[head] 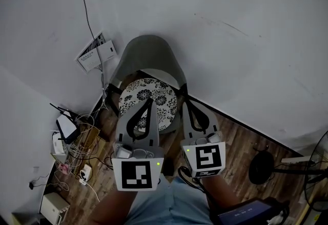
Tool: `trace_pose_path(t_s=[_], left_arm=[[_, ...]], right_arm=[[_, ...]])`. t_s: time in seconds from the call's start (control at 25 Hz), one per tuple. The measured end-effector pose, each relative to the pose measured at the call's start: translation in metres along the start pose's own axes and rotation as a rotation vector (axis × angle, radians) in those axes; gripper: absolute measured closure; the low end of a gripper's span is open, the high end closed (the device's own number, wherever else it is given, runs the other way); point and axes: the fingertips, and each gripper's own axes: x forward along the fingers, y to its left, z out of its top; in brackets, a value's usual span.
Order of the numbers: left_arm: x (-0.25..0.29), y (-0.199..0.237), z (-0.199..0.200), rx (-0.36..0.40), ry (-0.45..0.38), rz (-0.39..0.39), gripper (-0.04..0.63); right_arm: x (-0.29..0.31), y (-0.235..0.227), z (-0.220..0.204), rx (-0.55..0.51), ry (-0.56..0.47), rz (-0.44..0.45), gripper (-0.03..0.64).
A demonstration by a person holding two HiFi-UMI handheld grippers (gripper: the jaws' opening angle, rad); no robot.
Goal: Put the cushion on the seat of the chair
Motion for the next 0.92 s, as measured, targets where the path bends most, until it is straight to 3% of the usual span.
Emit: trace_pose_path(t_s=[0.92], left_arm=[[0.0042, 0.0050, -0.0027, 0.008, 0.007, -0.018, 0.586]], right_arm=[[0.0076, 0.0060, 0.0001, 0.024, -0.004, -0.003, 0.612]])
